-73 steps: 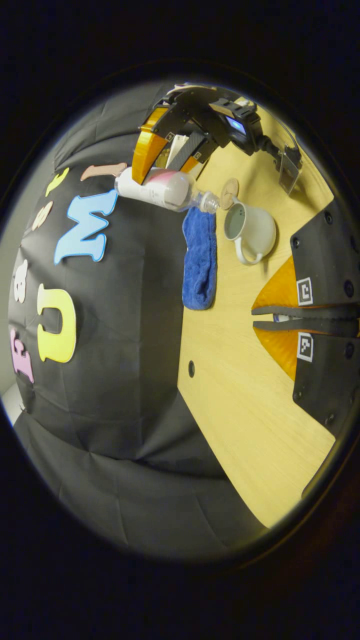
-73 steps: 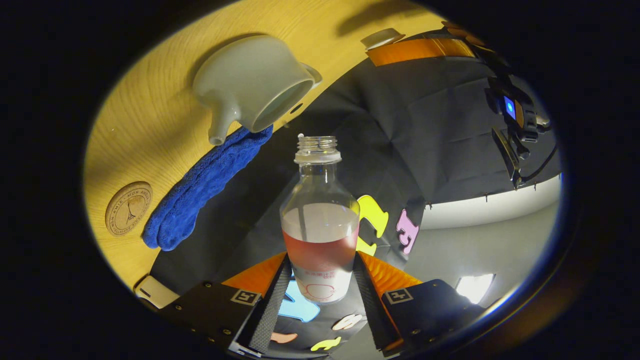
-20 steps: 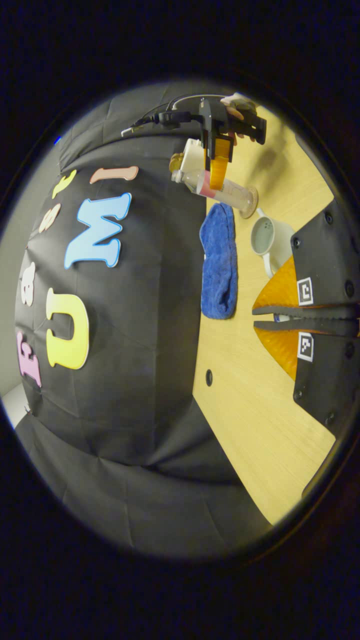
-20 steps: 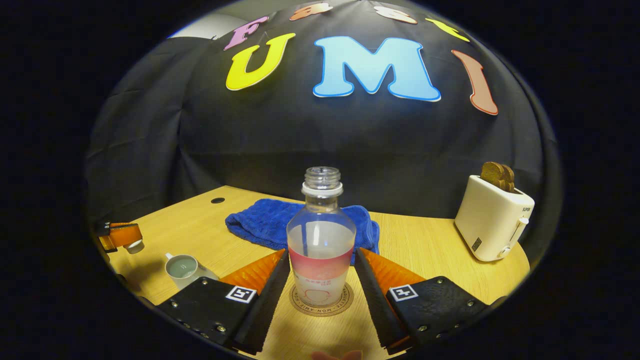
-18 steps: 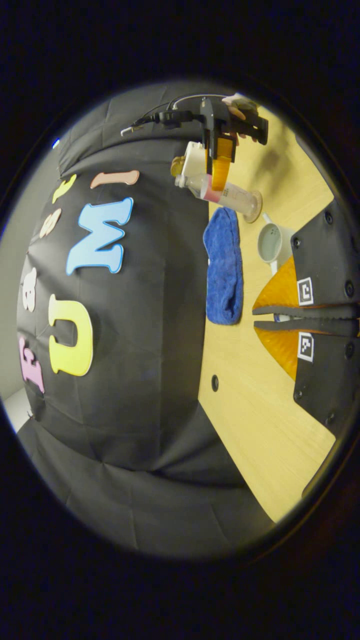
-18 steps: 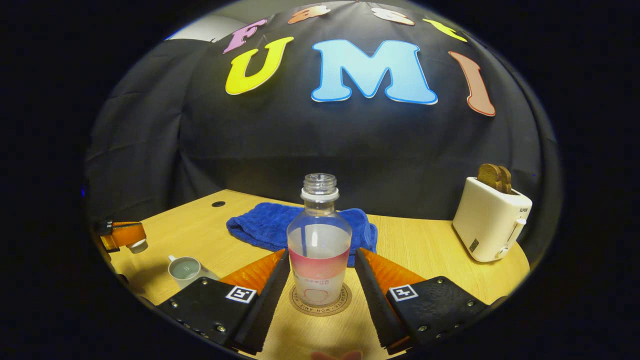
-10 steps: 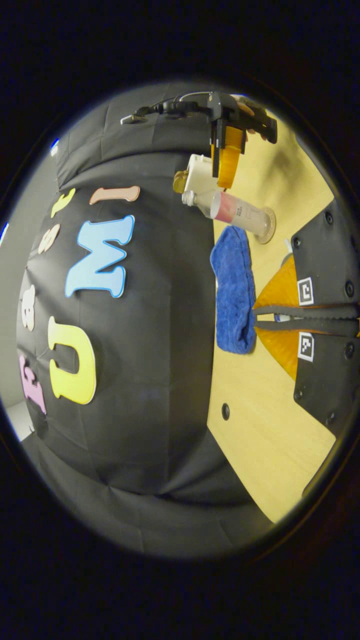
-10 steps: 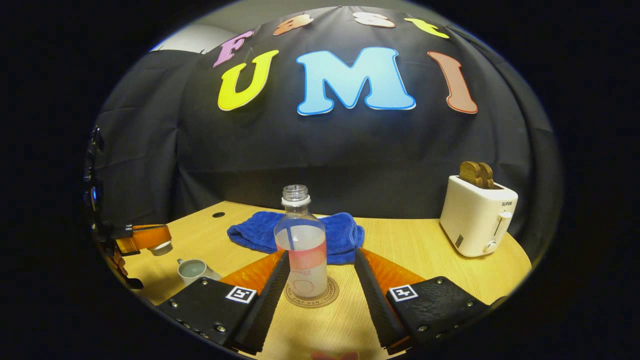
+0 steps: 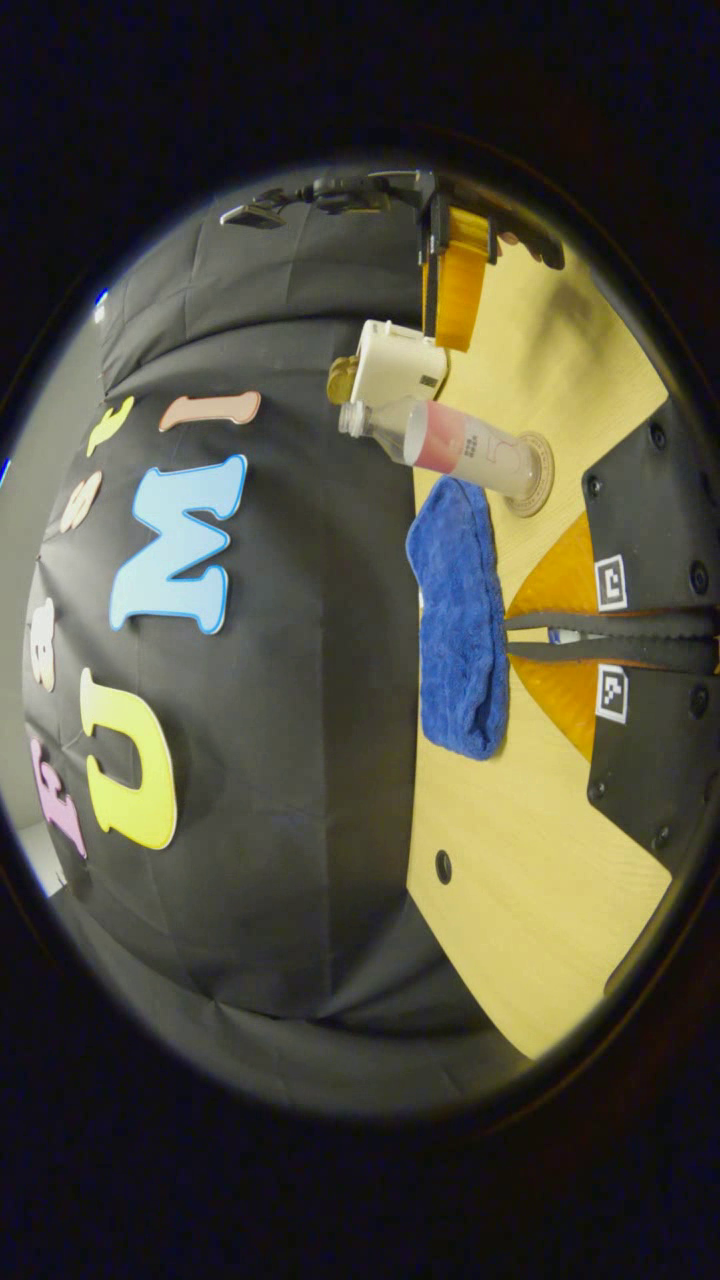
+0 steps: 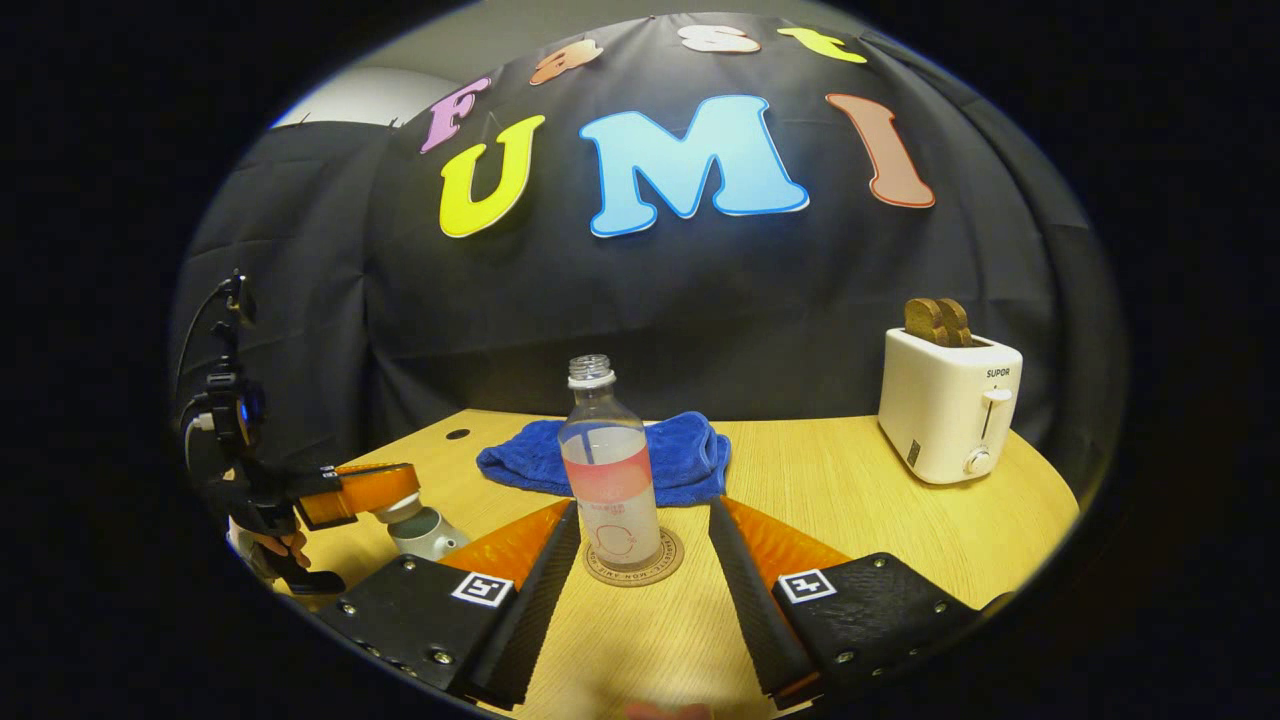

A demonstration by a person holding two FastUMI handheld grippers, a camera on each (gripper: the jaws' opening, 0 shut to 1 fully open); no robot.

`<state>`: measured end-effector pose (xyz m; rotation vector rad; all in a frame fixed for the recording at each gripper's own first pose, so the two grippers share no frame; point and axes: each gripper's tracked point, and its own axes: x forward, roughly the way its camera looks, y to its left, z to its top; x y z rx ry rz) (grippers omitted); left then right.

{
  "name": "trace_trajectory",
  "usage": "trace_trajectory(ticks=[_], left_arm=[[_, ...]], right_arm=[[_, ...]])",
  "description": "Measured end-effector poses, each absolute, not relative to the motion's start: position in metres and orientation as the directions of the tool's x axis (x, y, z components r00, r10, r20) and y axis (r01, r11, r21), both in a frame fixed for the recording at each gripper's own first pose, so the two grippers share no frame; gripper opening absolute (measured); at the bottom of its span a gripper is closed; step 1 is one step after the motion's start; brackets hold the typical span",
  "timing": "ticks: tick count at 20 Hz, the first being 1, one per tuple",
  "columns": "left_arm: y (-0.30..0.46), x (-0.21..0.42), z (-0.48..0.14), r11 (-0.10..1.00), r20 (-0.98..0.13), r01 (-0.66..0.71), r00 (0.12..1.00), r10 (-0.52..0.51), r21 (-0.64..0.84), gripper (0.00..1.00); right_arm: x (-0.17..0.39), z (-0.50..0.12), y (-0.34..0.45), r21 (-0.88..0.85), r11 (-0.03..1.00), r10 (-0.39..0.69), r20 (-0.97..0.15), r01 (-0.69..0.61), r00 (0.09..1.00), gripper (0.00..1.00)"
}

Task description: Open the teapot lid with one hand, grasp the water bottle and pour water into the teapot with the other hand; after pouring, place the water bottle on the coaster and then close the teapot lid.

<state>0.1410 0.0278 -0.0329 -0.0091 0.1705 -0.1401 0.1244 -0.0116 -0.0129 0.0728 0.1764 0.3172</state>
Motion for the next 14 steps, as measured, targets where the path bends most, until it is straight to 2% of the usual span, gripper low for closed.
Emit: trace_trajectory(ticks=[14], left_arm=[[0.016, 0.144, -0.051, 0.991, -0.185, 0.124, 0.976, -0.114, 0.041, 0.07]], right_arm=[[0.116, -0.014, -0.029, 0.137, 0.948, 0.307, -0.154, -0.287, 0.939, 0.81]])
